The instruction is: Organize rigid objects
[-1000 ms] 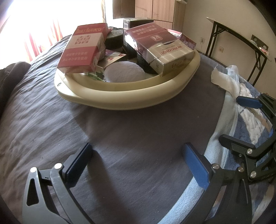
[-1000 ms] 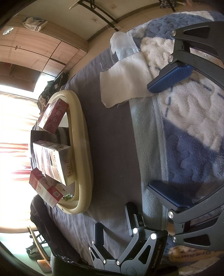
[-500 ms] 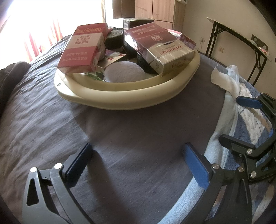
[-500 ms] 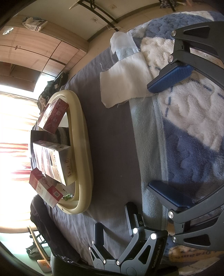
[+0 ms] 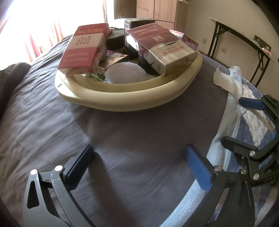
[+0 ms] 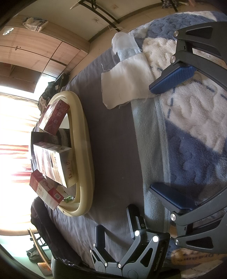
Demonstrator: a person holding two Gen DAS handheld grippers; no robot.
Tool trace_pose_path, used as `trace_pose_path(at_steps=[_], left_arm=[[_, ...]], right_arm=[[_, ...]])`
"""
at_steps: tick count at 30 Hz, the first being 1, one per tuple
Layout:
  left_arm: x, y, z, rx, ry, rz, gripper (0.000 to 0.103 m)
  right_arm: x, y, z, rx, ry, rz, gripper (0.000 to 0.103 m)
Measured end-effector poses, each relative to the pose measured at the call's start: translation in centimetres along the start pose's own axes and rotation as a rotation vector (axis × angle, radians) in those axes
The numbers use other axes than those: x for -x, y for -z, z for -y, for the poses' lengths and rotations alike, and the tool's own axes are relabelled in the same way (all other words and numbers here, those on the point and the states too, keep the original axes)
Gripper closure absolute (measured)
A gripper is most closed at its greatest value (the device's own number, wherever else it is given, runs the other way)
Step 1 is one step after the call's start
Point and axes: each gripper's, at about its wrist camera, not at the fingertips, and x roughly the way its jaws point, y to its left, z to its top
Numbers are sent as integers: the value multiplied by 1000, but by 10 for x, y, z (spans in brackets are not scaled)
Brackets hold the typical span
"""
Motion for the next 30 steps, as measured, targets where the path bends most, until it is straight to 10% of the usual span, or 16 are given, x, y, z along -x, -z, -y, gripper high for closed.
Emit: trace_pose_path(at_steps=[30], left_arm=[[-1, 0, 1, 0, 0, 0, 0]], right_arm=[[-1, 0, 0, -1, 0, 0, 0]])
